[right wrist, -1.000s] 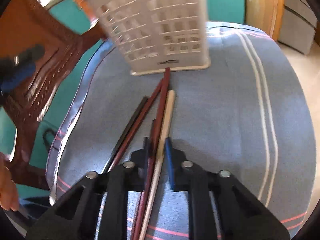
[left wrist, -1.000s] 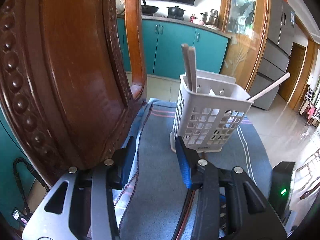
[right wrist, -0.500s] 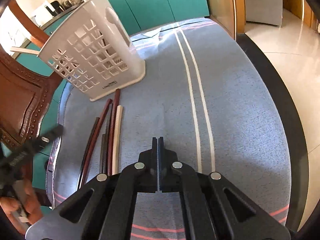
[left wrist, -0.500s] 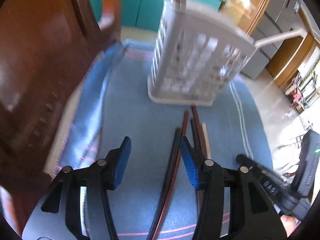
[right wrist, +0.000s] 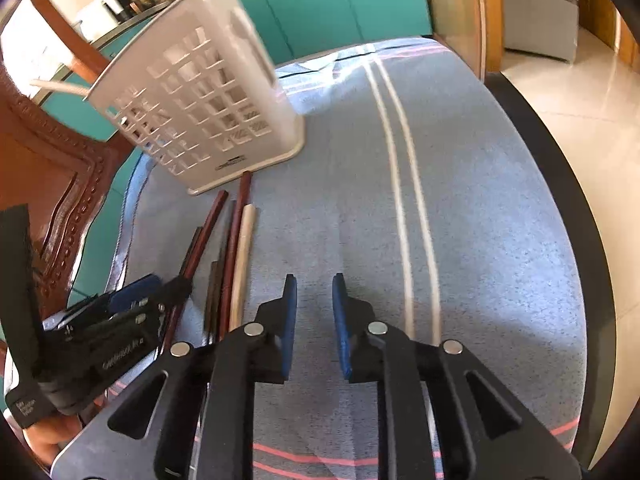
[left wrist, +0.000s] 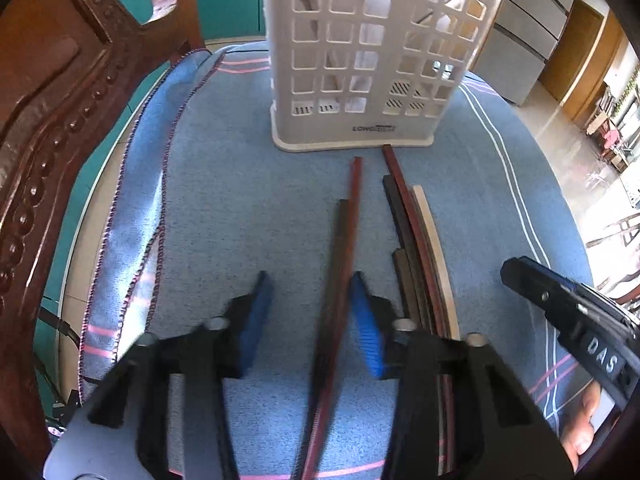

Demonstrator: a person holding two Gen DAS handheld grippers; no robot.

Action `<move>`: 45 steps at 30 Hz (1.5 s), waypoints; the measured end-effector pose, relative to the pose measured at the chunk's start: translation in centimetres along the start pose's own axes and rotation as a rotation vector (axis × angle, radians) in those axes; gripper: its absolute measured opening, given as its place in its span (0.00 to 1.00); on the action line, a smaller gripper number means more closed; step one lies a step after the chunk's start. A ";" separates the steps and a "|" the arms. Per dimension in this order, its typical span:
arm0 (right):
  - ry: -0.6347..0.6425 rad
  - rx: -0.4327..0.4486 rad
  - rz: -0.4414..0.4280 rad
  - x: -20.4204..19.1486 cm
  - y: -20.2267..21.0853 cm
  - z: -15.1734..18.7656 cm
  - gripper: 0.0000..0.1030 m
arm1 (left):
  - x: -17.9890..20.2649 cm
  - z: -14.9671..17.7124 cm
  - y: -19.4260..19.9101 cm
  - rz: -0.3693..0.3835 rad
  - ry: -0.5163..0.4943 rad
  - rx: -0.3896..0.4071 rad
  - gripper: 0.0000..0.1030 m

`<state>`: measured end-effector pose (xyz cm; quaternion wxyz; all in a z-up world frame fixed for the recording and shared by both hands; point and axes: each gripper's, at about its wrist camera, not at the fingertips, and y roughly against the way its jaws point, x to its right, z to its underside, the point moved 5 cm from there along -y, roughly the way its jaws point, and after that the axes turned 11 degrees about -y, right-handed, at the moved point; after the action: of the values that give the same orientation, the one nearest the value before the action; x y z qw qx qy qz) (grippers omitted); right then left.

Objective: Organize utensils

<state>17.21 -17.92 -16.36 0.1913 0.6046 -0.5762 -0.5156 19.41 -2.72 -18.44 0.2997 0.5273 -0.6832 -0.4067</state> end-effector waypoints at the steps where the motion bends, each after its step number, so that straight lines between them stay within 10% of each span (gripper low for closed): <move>1: 0.026 -0.001 -0.008 -0.5 0.0 0.2 0.18 | -0.1 -0.1 0.2 0.004 0.007 0.000 0.20; 14: 0.229 -0.026 0.008 -5.0 -2.1 2.7 0.18 | -3.0 0.7 3.0 0.137 0.125 0.047 0.17; 16: 0.250 -0.012 0.032 -5.3 -2.1 2.8 0.17 | -3.2 0.8 3.0 0.126 0.121 0.045 0.34; 36: 0.247 -0.015 0.103 -3.4 -1.8 1.5 0.08 | -4.3 1.1 1.8 0.018 0.097 0.001 0.23; 45: 0.165 -0.063 0.098 -2.3 -1.7 -1.0 0.27 | -4.8 0.0 1.2 -0.010 0.079 -0.009 0.28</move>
<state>19.31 -15.76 -16.41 0.2822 0.6098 -0.5710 -0.4717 20.15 2.02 -17.30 0.3265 0.5449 -0.6666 -0.3901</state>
